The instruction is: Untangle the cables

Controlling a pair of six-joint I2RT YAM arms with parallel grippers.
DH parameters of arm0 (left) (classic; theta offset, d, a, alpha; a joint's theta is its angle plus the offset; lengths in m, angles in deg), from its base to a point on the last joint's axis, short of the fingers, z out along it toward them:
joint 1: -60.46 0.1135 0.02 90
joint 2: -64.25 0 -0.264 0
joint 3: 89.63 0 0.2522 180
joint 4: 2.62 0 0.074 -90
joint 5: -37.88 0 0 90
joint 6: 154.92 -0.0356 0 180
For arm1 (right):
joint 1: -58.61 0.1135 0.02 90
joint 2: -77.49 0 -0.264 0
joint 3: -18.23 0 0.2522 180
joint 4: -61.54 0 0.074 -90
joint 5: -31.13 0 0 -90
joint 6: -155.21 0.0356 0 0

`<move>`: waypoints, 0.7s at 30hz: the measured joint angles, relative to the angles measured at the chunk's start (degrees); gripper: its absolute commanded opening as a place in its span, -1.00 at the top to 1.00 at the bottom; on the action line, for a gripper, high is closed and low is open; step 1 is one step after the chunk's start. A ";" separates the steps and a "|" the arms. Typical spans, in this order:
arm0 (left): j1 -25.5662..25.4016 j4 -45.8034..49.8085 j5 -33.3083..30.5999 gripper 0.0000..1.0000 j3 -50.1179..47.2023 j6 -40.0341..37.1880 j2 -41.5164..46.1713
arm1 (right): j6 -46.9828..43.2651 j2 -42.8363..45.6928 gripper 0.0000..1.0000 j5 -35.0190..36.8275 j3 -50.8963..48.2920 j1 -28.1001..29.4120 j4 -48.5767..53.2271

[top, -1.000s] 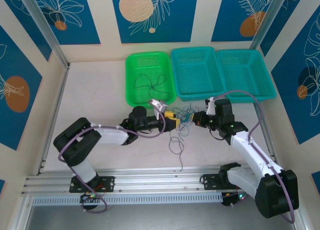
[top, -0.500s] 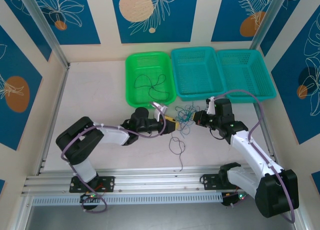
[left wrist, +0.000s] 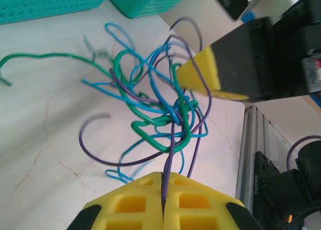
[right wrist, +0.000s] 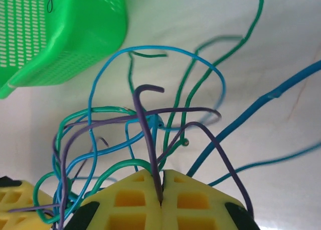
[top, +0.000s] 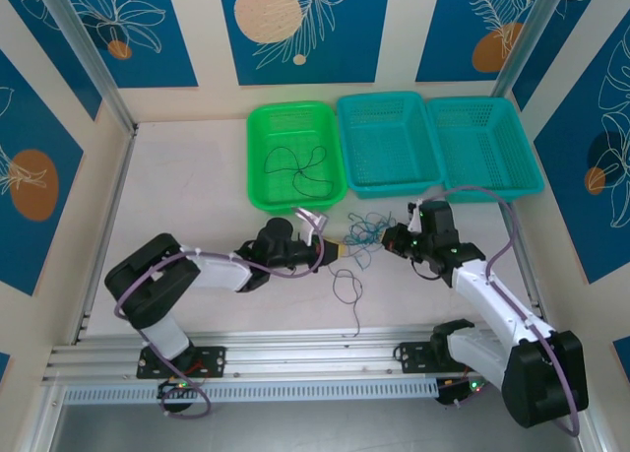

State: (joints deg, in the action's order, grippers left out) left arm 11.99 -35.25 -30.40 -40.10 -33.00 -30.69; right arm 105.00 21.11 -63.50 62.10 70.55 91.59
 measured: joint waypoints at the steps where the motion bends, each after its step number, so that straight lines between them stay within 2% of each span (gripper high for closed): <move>1: -0.28 0.52 -0.52 1.00 -0.15 -0.50 0.22 | 1.31 0.63 0.82 -1.68 -1.22 -1.31 -0.39; 3: -0.57 1.18 -1.22 1.00 -1.03 -1.01 0.13 | 3.54 1.86 0.62 -5.53 -3.69 -3.85 -1.09; 5: -0.13 1.18 -1.97 1.00 -2.40 -0.96 -0.20 | 4.02 1.51 0.37 -5.31 -5.18 -6.29 -0.85; 6: 0.26 1.01 -2.12 1.00 -2.78 -0.92 -1.03 | 3.82 0.72 0.31 -4.70 -5.44 -7.17 -0.13; 9: 1.01 1.31 -2.27 1.00 -2.73 -0.76 -4.70 | 3.41 -1.33 0.28 -3.10 -4.26 -7.76 3.15; 14: 0.98 4.55 -2.29 1.00 -1.36 -0.76 -7.67 | 3.65 -0.39 0.26 -1.60 2.54 -4.72 8.70; 21: 0.98 5.14 -2.51 1.00 -0.37 -0.76 -7.67 | 13.79 -2.73 0.19 1.46 10.25 3.28 12.37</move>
State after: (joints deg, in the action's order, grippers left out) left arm 12.97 -30.11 -32.92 -40.47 -33.76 -38.36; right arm 118.79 18.37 -62.03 72.35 73.83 103.96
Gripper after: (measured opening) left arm 0.050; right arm 0.398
